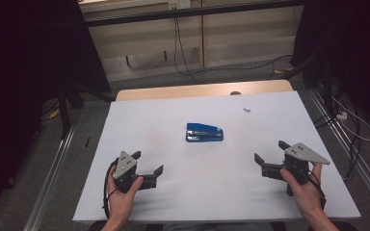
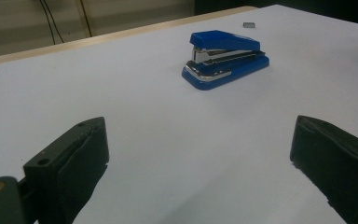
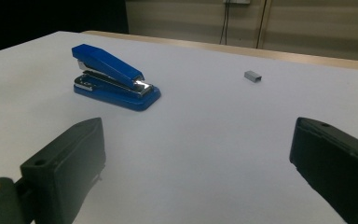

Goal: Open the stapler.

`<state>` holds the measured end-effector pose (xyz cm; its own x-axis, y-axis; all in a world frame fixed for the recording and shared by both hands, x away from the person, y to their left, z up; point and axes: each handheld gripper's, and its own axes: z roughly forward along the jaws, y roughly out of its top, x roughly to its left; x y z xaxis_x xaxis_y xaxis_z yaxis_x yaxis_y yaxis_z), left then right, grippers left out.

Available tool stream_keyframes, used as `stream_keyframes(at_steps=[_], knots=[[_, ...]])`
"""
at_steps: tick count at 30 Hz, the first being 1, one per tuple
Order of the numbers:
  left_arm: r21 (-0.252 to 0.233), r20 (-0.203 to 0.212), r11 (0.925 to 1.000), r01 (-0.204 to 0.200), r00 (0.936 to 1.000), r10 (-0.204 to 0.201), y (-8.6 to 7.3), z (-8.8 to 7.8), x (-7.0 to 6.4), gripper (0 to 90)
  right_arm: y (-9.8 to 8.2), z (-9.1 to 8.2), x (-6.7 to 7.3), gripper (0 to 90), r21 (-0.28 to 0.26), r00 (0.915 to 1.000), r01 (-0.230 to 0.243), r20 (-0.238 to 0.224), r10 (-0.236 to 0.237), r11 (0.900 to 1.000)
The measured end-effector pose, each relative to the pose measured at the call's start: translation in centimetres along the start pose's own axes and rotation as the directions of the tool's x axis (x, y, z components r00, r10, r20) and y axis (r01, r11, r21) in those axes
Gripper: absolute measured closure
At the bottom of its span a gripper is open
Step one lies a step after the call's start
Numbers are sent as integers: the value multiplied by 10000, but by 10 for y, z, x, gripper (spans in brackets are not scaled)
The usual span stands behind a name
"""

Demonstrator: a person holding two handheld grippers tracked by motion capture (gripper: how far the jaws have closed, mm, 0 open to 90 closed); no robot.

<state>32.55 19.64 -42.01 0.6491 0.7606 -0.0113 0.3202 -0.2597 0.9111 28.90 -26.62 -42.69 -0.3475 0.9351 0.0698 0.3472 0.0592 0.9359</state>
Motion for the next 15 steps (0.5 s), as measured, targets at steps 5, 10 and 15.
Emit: stream_keyframes(at_steps=[5, 10, 15], knots=[[19, 333, 10000, -31, 9994, 31, 0, 4, -3, 37, 0, 4, 5, 25, 101, 9997, 123, -230, -120, 9999], [129, 462, 9998, -162, 9988, 156, 1, 5, -6, 35, 0, 7, 8, 26, 180, 9993, 172, -329, -166, 9997], [274, 819, 9991, -310, 9962, 286, 3, 9, -9, 45, 2, 8, 13, 23, 279, 9984, 360, -455, -347, 9990]])
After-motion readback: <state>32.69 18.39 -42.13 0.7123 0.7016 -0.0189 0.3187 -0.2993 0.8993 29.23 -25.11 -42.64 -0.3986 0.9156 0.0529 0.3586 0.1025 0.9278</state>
